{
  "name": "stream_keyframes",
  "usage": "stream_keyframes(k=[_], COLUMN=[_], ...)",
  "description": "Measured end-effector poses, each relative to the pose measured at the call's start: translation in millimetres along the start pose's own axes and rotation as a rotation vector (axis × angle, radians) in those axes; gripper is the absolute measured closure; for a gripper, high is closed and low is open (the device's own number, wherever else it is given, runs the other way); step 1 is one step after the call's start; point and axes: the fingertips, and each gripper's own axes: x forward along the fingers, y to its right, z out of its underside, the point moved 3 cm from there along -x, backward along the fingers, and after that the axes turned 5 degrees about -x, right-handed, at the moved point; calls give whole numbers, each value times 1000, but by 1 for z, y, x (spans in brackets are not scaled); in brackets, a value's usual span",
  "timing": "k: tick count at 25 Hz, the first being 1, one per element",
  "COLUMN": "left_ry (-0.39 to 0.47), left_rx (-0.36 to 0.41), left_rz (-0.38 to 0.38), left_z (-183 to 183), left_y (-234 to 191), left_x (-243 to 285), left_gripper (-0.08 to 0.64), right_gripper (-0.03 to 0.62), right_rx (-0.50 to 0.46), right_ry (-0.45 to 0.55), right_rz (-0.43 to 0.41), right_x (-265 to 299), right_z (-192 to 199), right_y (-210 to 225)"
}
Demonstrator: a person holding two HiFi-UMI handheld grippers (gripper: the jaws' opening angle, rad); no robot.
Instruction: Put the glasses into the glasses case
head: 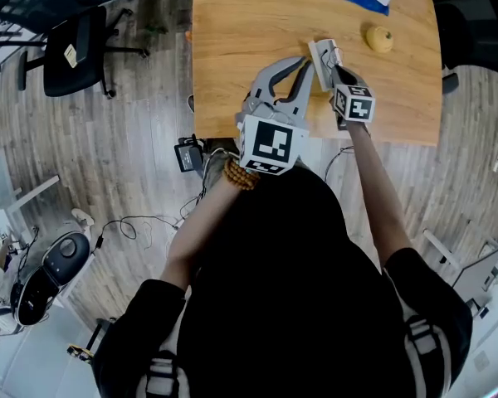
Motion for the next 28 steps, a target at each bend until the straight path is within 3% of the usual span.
stream_keyframes(k=[21, 28], left_ry=[-17, -22], left_rx=[-21, -24], left_rz=[-39, -40], left_z=[5, 7], left_y=[-22, -21], left_x=[-7, -8], left_gripper=[522, 522], right_gripper=[577, 572], right_rx=[-59, -134], right_ry=[-155, -167], right_rz=[-7, 23], right_x=[47, 47], right_z=[22, 18], right_y=[0, 0])
